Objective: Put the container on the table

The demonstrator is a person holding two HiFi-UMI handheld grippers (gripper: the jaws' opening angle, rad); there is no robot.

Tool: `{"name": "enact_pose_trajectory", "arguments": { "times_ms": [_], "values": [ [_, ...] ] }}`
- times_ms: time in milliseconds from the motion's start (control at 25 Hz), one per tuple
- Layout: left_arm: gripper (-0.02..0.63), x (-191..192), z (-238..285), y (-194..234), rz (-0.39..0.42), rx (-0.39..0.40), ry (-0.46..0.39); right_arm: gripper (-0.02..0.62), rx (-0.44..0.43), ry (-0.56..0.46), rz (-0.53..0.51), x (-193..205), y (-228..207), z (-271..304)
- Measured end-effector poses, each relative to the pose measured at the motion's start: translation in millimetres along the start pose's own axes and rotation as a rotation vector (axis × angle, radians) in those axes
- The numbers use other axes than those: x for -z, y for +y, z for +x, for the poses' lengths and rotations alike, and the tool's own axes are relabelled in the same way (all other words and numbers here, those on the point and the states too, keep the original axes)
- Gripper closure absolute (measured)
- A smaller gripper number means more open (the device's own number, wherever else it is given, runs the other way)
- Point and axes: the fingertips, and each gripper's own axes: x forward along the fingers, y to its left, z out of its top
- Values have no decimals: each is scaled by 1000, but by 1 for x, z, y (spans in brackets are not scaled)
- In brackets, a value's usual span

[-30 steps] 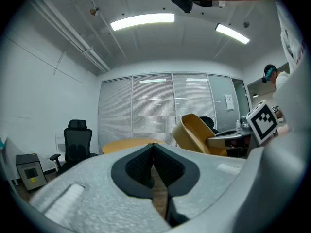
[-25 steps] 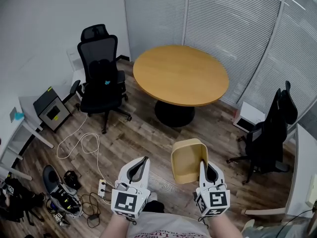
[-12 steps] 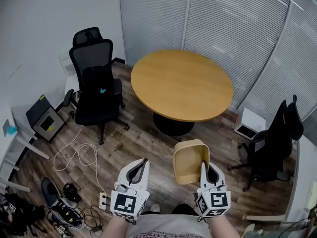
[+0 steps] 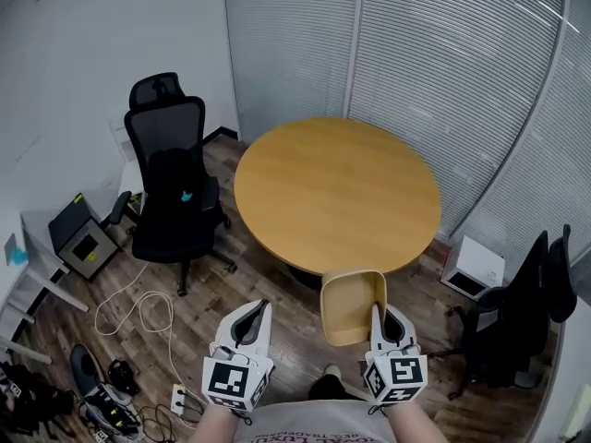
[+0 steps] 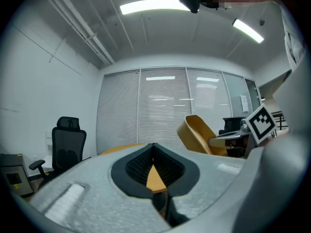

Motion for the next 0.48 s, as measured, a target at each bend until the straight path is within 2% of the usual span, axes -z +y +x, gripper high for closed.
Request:
{"name": "enact_pose_trajectory", "arguments": {
  "times_ms": [240,480],
  "values": [
    [600,-20,101,-13,-8,-49,-28,584,-51,9,-14,-22,-79,75],
    [600,-7,180,-16,-47,-65,14,584,-74,67,0,-16,-137,134]
  ]
}}
